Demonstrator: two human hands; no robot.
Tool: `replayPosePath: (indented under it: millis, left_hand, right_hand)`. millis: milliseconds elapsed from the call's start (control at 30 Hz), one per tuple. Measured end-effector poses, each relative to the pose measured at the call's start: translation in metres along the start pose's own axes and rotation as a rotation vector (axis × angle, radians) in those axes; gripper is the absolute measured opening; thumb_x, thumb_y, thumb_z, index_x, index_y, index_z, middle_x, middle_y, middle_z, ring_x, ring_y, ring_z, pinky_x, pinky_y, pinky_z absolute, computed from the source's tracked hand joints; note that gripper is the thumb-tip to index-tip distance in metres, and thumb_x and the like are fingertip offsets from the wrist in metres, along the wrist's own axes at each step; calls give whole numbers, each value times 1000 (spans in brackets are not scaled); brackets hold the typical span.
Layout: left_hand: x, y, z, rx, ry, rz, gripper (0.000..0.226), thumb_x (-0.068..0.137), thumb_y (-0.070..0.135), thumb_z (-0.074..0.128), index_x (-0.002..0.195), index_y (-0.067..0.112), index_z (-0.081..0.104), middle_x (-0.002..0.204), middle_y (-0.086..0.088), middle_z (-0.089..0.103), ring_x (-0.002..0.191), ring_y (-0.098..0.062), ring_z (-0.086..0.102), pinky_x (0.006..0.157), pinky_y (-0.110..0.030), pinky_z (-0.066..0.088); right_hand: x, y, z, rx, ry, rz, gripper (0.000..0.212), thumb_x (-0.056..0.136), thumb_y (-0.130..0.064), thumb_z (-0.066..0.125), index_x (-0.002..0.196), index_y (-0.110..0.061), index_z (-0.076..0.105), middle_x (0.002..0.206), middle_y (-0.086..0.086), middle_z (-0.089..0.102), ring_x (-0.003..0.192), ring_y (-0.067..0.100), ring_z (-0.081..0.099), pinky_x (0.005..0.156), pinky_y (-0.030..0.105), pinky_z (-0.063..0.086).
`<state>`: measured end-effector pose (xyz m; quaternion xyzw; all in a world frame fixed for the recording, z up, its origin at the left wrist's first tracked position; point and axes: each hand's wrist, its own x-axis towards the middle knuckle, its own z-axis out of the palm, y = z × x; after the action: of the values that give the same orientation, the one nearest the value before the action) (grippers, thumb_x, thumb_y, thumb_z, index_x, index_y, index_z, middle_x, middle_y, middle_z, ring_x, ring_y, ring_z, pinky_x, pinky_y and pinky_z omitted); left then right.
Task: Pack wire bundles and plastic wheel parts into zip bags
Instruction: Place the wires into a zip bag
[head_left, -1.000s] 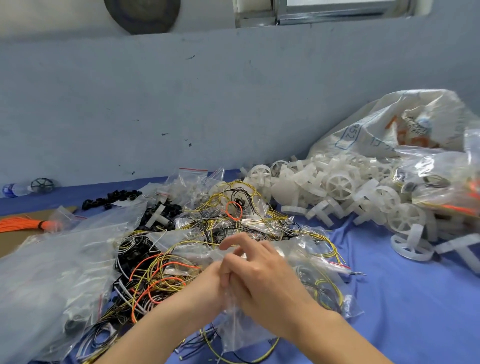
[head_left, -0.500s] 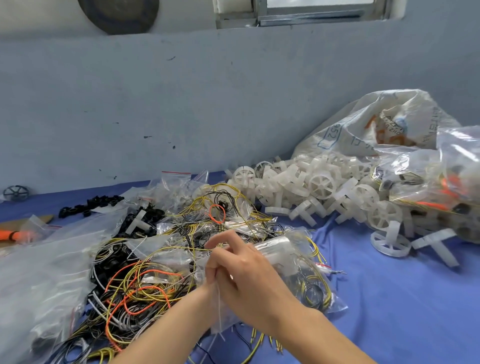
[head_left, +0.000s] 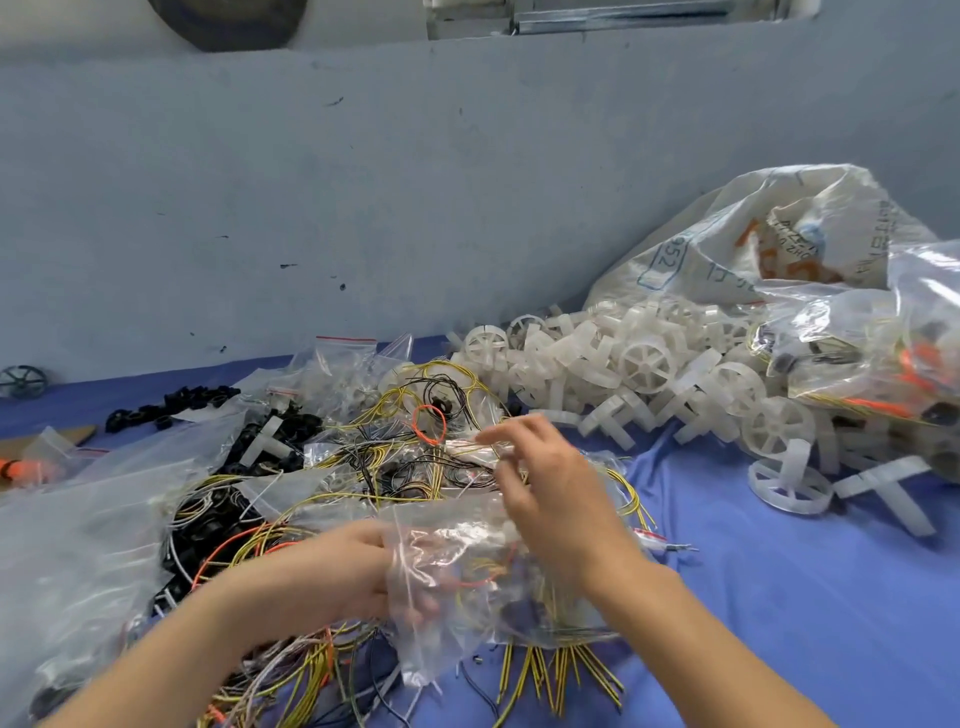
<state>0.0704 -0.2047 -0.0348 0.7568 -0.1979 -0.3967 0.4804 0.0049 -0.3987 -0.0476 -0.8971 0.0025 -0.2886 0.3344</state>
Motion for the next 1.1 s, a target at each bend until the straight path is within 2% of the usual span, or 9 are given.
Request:
replayPosePath:
  millis: [33, 100, 200, 300, 467, 600, 767, 933, 1100]
  left_hand:
    - [1, -6, -16, -33, 51, -35, 23, 96, -1, 52, 118, -4, 60, 94, -14, 75, 76, -19, 70, 67, -29, 59]
    - [3, -7, -42, -52, 204, -68, 20, 97, -3, 47, 114, -8, 58, 87, -21, 72, 69, -27, 68, 59, -33, 59]
    - [11, 2, -59, -112, 393, 42, 23, 99, -3, 39, 107, -6, 60, 71, -15, 69, 54, -22, 62, 44, -28, 51]
    - [28, 11, -66, -235, 539, 156, 25, 97, -3, 37, 99, 0, 61, 57, -6, 61, 42, -16, 52, 34, -23, 41]
    - [47, 21, -61, -336, 518, 245, 23, 98, -1, 40, 99, 3, 63, 59, -5, 64, 44, -15, 55, 36, -23, 44]
    - [61, 29, -49, -290, 481, 254, 24, 98, 0, 40, 100, 3, 63, 62, -4, 64, 46, -15, 56, 39, -23, 46]
    - [69, 40, -36, -295, 450, 265, 25, 98, -1, 39, 97, 4, 64, 62, -3, 63, 46, -15, 55, 40, -23, 45]
    - [56, 39, -30, -276, 419, 288, 25, 98, 0, 40, 98, 6, 65, 65, -3, 65, 47, -16, 56, 41, -23, 46]
    - [21, 34, -36, -289, 433, 330, 27, 97, -1, 41, 95, 7, 66, 67, -6, 65, 48, -17, 57, 42, -24, 47]
  right_hand:
    - [6, 13, -3, 20, 25, 77, 28, 97, -19, 46, 116, -31, 62, 119, -15, 51, 93, 1, 56, 81, 21, 44]
    - [17, 38, -7, 53, 55, 236, 32, 96, -17, 45, 119, -29, 63, 122, -7, 52, 100, 6, 55, 87, 25, 42]
    - [29, 71, -11, -29, 79, 431, 35, 95, -16, 44, 122, -26, 63, 127, 4, 50, 116, 22, 52, 101, 37, 41]
    - [37, 96, -13, -104, 143, 557, 34, 96, -19, 43, 125, -23, 59, 133, 8, 45, 120, 30, 47, 102, 41, 40]
    - [49, 127, -14, -159, 226, 683, 42, 95, -19, 46, 136, -12, 37, 140, 17, 36, 112, 40, 51, 84, 41, 40]
    - [57, 144, -14, -238, 266, 774, 41, 99, -26, 46, 135, -8, 43, 138, 19, 39, 109, 42, 54, 80, 39, 38]
    - [59, 147, 0, -425, 145, 803, 42, 101, -35, 44, 131, -6, 49, 132, 20, 44, 110, 43, 55, 78, 39, 40]
    - [59, 154, -5, -503, 15, 716, 36, 99, -35, 45, 109, -6, 63, 117, 18, 60, 104, 39, 58, 74, 36, 41]
    - [65, 127, -21, -478, 52, 626, 35, 97, -36, 45, 82, -7, 59, 100, 17, 62, 89, 36, 59, 68, 36, 41]
